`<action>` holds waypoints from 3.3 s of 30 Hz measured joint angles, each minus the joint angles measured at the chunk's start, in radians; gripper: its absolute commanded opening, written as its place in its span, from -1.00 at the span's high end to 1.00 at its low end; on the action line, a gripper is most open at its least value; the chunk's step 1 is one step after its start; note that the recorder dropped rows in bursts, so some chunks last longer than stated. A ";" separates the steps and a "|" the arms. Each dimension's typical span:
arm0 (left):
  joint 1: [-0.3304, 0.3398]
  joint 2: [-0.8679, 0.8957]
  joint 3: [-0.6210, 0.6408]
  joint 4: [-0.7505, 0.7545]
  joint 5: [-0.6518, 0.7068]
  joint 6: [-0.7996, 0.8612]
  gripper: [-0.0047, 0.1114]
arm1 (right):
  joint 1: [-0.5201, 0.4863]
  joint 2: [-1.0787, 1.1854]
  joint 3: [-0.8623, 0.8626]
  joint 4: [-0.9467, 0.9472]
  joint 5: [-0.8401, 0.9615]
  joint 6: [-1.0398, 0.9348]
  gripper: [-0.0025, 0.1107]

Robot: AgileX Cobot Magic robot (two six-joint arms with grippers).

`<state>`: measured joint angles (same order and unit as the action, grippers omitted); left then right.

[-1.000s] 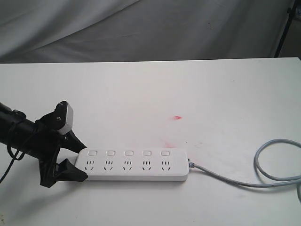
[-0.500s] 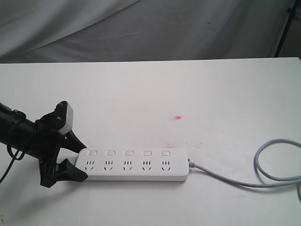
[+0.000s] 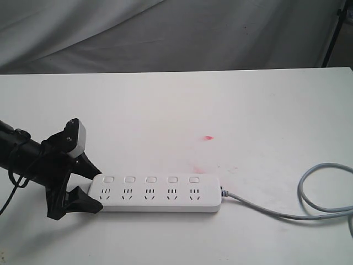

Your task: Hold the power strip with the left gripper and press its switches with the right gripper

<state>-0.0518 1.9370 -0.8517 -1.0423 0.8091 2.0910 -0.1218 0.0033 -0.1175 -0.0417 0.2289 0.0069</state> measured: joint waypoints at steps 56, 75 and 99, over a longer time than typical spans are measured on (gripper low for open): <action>0.000 0.000 0.000 0.000 0.000 0.000 0.43 | 0.000 0.002 0.113 0.029 0.110 0.003 0.96; 0.000 0.000 0.000 0.000 0.000 0.000 0.43 | 0.000 0.002 0.113 0.029 0.111 0.003 0.96; 0.000 -0.028 0.000 -0.004 0.000 0.000 -0.65 | 0.000 0.002 0.113 0.029 0.114 0.003 0.96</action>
<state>-0.0518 1.9090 -0.8517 -1.0463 0.8091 2.0910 -0.1218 0.0050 -0.0040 -0.0131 0.3425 0.0100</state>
